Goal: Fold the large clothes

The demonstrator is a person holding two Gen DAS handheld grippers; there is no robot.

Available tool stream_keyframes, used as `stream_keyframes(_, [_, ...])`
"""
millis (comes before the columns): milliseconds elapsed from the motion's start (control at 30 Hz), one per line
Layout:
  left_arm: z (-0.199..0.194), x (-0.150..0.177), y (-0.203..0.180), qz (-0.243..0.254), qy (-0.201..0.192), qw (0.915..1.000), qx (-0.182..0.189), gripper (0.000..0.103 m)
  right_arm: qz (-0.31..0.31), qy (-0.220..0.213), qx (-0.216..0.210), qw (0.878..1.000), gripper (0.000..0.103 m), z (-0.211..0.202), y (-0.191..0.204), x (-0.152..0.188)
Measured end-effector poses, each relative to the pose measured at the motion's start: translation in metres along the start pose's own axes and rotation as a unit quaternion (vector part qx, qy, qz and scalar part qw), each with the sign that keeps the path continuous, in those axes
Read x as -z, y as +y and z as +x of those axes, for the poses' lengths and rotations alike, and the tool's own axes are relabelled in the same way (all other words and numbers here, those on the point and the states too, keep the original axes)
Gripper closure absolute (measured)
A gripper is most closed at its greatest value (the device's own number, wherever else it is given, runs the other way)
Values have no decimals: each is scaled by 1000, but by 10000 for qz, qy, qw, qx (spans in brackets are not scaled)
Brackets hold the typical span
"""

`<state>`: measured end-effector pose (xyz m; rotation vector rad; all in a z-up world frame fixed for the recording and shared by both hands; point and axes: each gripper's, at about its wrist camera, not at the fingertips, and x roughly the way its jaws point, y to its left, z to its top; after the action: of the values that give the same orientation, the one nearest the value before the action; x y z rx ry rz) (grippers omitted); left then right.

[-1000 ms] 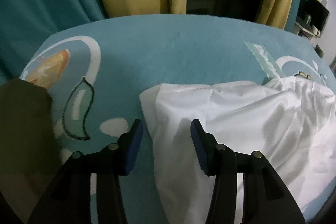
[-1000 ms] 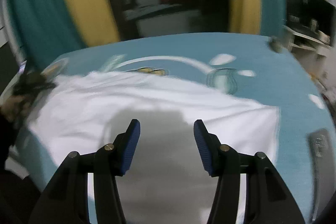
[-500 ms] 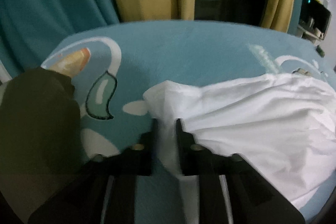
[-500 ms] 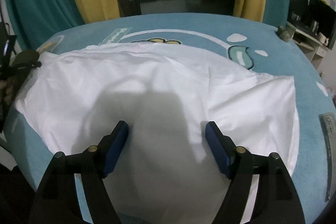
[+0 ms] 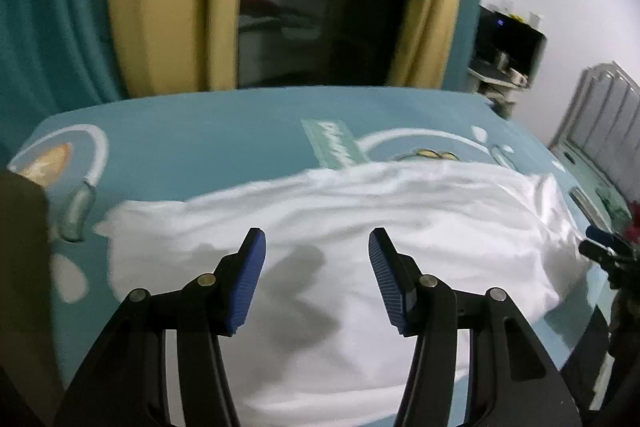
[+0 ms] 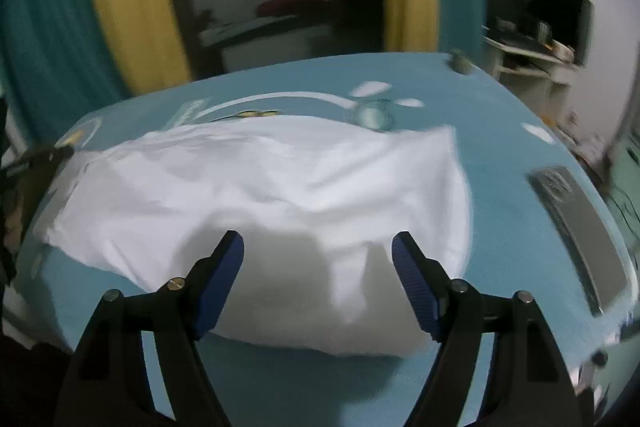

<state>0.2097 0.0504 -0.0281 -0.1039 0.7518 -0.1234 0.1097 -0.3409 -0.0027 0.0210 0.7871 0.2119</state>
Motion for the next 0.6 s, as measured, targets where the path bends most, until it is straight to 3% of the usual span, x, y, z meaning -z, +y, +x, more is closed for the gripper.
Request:
stream_keyframes(100, [0,2,-20,159,2,9998,73,46,295,17,208,9993,12,-4,-21,6])
stream_keyframes(233, [6,2,-40,284,98,9994,168,46,807,129,322,9961,10,0,-49,12])
stream_keyframes(433, [10,-2,-47,387,143,9991,140,46,1203,296,172,9921,5,16,-63,17])
stream_keyframes(600, [19,0,-52,290,159,9993,200,46,1372,166,-404,9896,2,21,-52,16])
